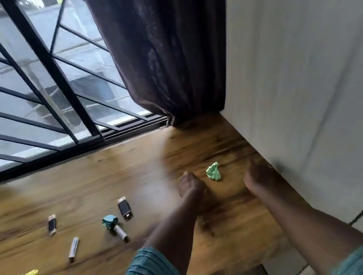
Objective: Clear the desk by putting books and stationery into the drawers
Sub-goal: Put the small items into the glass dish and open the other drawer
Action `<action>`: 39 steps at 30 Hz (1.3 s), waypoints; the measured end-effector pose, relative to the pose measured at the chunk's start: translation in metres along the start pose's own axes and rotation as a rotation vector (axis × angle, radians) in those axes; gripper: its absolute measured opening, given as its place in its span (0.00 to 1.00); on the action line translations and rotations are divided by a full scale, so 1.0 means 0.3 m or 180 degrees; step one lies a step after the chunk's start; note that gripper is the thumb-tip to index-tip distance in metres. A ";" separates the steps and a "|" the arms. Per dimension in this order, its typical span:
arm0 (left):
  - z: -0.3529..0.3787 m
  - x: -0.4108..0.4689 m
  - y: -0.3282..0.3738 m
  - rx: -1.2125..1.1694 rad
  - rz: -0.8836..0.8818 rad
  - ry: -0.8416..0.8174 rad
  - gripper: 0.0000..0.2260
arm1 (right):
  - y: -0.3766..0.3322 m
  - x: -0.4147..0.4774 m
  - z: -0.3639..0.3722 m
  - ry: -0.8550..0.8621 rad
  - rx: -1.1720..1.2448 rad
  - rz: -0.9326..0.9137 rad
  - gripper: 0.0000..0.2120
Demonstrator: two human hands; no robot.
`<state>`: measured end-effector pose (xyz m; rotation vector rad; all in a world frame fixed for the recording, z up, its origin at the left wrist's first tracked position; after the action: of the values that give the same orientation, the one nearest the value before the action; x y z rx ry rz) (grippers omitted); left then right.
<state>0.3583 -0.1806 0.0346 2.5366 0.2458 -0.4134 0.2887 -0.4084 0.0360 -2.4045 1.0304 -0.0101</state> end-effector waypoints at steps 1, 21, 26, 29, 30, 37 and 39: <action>0.001 0.011 0.002 0.0005 -0.0018 0.0005 0.20 | -0.017 0.005 0.006 -0.0133 -0.0060 -0.0085 0.25; -0.628 -0.005 -0.584 -0.1745 0.0076 0.1171 0.12 | -0.983 -0.602 0.342 0.0148 0.0751 -0.2309 0.18; -0.923 -0.030 -1.099 -0.1873 -0.0489 0.1648 0.10 | -1.296 -0.999 0.610 -0.0672 0.0689 -0.2680 0.15; -1.065 -0.088 -1.409 -0.1817 -0.0850 0.1930 0.11 | -1.430 -1.273 0.767 -0.1206 0.0647 -0.2821 0.15; -1.109 -0.119 -1.500 -0.1855 -0.0973 0.2025 0.11 | -1.468 -1.363 0.816 -0.1378 0.0611 -0.2861 0.16; -1.322 -0.281 -2.025 -0.1769 -0.1776 0.2270 0.11 | -1.671 -1.830 1.078 -0.2267 0.0628 -0.2997 0.16; -1.357 -0.286 -2.131 -0.1665 -0.1938 0.2296 0.10 | -1.715 -1.904 1.137 -0.2305 0.0652 -0.2999 0.17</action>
<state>0.2110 0.5668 0.0740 1.9454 1.2303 0.3420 0.2990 0.4308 0.0888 -2.1879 -0.4215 0.3684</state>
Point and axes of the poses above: each hand's wrist, its own x-axis towards the middle knuckle, its own z-axis out of the palm, y = z × x, the point moved 9 cm from there along x, towards the middle knuckle
